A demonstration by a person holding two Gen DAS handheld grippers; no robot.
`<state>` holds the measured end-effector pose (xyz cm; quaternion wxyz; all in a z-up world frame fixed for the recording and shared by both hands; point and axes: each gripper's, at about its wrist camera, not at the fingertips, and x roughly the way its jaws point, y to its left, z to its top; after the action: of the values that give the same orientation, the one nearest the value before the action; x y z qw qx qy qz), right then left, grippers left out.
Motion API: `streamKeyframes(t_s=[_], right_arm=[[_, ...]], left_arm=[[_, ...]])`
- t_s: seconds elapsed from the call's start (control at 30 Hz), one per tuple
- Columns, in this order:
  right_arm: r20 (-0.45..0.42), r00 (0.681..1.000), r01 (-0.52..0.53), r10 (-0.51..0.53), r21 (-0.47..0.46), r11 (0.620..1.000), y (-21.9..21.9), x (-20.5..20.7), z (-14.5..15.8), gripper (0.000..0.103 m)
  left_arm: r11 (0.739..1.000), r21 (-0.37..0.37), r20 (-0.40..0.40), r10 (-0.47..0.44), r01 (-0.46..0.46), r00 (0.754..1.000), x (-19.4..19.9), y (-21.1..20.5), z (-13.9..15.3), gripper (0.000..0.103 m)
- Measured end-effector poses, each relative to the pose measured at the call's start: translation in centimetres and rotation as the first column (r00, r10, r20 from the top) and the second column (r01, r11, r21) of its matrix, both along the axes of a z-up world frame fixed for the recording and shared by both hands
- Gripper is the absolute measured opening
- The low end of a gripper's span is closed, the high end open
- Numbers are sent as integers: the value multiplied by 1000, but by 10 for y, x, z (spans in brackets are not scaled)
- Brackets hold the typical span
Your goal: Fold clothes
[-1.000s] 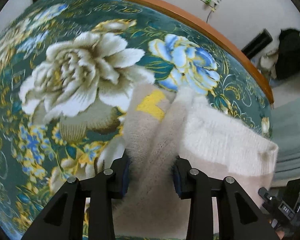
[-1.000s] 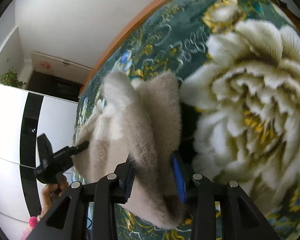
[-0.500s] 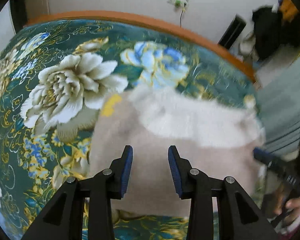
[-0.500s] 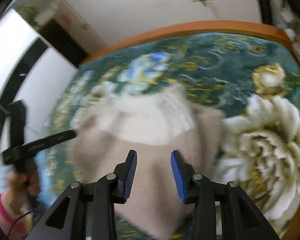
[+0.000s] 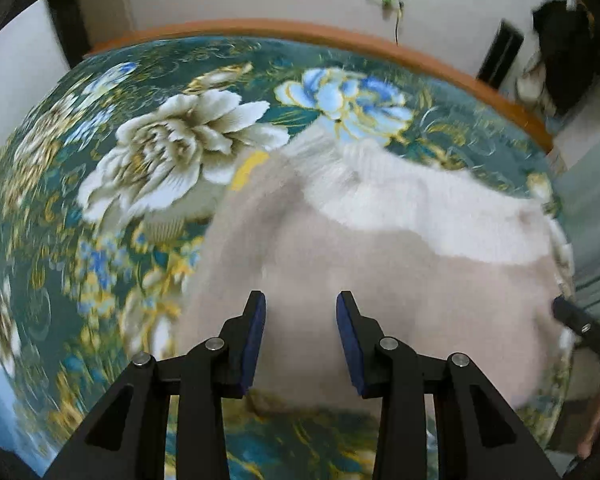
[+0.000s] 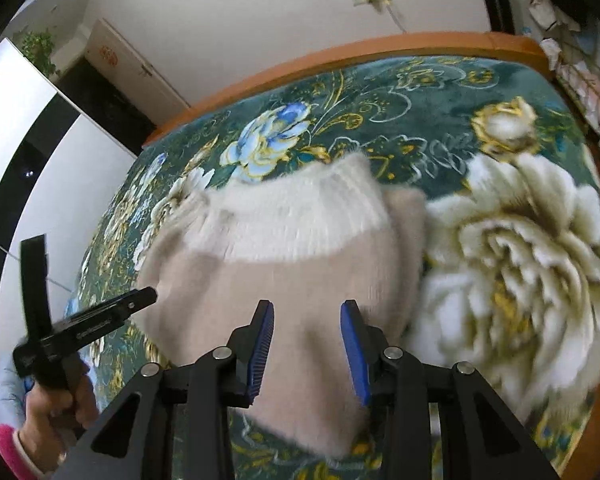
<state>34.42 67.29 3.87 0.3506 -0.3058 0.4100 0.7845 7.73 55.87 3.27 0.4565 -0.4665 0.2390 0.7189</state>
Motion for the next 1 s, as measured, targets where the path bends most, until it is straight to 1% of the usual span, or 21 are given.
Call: streamKeyframes(t_s=[0.03,0.1,0.17,0.23,0.3,0.37,0.4,0.53,0.67,0.73,0.77,0.83,0.9,0.93,1.0], right_arm=[[10,1000,1,-1,13,1000,-10,1,-2,40],[47,999,0,-3,53,999,-36,4,-7,41],[71,997,-4,-1,77,997,-53,5,-14,43],[103,995,5,-13,79,997,-70,7,-23,43],[117,993,10,-16,51,999,-80,9,-35,45],[140,990,8,-15,45,999,-86,8,-43,47],[157,987,1,-9,47,999,-88,7,-48,51],[213,977,-15,3,54,998,-91,1,-65,57],[240,971,-30,2,115,993,-95,-9,-67,65],[255,967,-43,4,144,989,-97,-14,-71,72],[257,966,-45,4,155,987,-98,-16,-72,74],[261,965,-47,-1,177,983,-101,-19,-74,78],[262,965,-44,-10,198,979,-104,-21,-75,80],[261,965,-44,-12,208,977,-105,-22,-76,84],[258,966,-49,-11,224,973,-107,-25,-77,88]], left_arm=[[1000,15,6,12,-12,1000,5,-10,-1,38],[999,17,-2,32,-32,999,19,-25,-9,38],[999,-9,-20,42,-42,999,32,-40,-22,38],[998,-26,-23,51,-52,998,41,-52,-33,38],[997,-31,-22,66,-67,998,46,-59,-40,38],[996,-35,-21,81,-82,996,50,-65,-47,38],[995,-37,-21,89,-90,996,53,-69,-51,38],[992,-15,-53,126,-127,991,59,-68,-58,38],[989,-42,-75,136,-139,988,65,-59,-73,38],[988,-28,-96,146,-149,985,67,-58,-76,38],[988,-21,-107,151,-154,983,68,-58,-77,39],[987,-8,-121,160,-163,980,68,-58,-79,42],[986,1,-129,164,-166,978,66,-57,-81,50],[986,3,-139,164,-165,977,65,-57,-82,54],[982,3,-158,186,-188,970,60,-60,-84,74]])
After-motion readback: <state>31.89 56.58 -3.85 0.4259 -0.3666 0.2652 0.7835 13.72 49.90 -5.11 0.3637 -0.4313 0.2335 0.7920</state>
